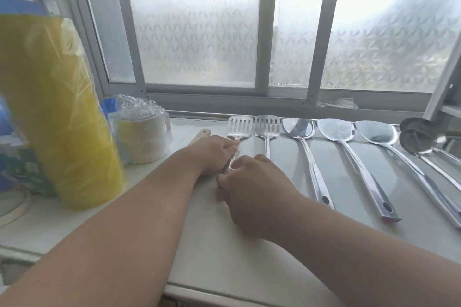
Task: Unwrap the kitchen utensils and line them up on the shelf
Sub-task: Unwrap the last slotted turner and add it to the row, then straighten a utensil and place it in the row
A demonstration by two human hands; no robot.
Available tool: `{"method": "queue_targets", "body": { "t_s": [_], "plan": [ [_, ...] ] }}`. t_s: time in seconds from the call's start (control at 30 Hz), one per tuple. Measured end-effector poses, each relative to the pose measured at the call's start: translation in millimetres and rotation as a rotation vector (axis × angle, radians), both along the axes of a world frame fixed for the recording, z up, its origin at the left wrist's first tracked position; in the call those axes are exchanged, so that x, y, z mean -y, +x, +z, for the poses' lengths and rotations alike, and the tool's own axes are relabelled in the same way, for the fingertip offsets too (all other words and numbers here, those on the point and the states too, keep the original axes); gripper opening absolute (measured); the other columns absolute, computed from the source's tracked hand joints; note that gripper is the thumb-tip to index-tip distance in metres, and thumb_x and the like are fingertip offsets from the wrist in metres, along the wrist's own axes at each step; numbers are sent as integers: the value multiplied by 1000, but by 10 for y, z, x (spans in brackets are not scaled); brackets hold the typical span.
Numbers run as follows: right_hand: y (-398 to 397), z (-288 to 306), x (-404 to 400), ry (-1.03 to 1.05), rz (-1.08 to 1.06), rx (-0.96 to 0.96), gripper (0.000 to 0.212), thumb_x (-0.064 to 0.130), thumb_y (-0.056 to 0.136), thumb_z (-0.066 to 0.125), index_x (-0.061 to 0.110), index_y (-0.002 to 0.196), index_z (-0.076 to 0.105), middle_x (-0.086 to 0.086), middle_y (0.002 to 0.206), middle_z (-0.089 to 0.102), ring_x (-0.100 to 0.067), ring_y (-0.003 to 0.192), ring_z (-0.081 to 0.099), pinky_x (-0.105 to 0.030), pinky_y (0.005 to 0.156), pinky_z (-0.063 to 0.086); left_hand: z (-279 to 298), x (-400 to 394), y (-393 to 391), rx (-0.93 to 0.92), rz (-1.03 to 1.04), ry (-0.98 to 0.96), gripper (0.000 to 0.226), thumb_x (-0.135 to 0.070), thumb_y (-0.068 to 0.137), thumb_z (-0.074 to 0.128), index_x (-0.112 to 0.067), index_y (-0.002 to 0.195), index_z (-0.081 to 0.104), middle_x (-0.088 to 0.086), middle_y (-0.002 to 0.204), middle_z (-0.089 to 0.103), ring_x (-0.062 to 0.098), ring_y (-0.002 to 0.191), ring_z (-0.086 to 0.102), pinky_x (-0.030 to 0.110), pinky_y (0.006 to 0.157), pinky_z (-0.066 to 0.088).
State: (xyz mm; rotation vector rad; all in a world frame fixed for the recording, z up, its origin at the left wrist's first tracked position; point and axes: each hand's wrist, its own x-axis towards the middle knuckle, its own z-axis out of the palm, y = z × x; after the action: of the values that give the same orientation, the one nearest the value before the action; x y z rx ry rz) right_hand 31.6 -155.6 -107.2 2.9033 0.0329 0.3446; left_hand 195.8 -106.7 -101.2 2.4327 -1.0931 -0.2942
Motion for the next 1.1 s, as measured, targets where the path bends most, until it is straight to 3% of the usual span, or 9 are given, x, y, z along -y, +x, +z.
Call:
{"method": "queue_targets", "body": {
  "t_s": [0.1,0.17,0.23,0.37,0.5,0.63,0.83,0.97,1.1],
  "plan": [
    [46,-13,-14,41,-24,32,21,23,89,52,28,99,70,5,102,67,-24,118,52,-40,100,36,-44,37,79,-7,22,-46,33,-39,112,50,-35,136,73,0,129,71,19,136,58,31,112,41],
    [68,-12,-20,59,-30,38,24,20,87,52,27,100,71,3,102,68,-23,117,52,-39,101,34,-90,65,145,-8,34,-86,29,-41,108,56,-36,127,78,-5,117,78,17,110,72,35,106,53],
    [71,-9,-13,65,-35,42,25,19,87,53,27,101,72,1,104,68,-24,117,52,-38,101,33,-108,76,163,-17,54,-104,28,-44,105,60,-44,127,77,-9,111,80,11,99,71,36,104,55],
    [51,-2,-1,88,-49,37,25,16,86,53,22,103,70,-1,110,67,-25,123,49,-38,103,28,-104,85,151,-12,70,-102,28,-38,106,57,-37,120,81,-6,119,80,14,111,71,38,109,53],
    [23,31,-5,111,-70,20,32,16,88,51,22,113,70,-2,119,65,-23,131,43,-38,107,25,-83,96,115,-15,83,-99,25,-31,109,52,-30,101,76,-11,96,65,17,103,63,27,88,49],
    [-3,39,-22,123,-72,11,34,16,90,50,24,117,69,-2,123,64,-22,135,39,-40,112,24,-80,92,103,-9,58,-109,33,-29,110,52,-35,131,76,-10,110,50,15,111,57,25,97,40],
    [-15,21,-18,133,-86,54,36,13,88,48,22,116,68,-3,119,64,-24,126,42,-40,107,27,-104,97,137,-3,53,-92,28,-33,107,52,-30,107,80,-1,109,77,21,109,71,36,102,54],
    [-19,-12,-24,119,-69,107,32,14,86,47,22,109,68,-1,112,65,-24,113,44,-40,97,29,-133,113,200,6,39,-87,30,-35,106,51,-25,108,79,3,96,78,20,91,71,42,98,58],
    [-3,-39,-16,118,-54,151,28,15,87,48,22,103,69,1,104,68,-25,108,45,-40,92,31,-168,127,247,0,23,-111,31,-36,108,51,-30,96,79,-5,75,70,15,73,59,33,82,54]
  ]
}}
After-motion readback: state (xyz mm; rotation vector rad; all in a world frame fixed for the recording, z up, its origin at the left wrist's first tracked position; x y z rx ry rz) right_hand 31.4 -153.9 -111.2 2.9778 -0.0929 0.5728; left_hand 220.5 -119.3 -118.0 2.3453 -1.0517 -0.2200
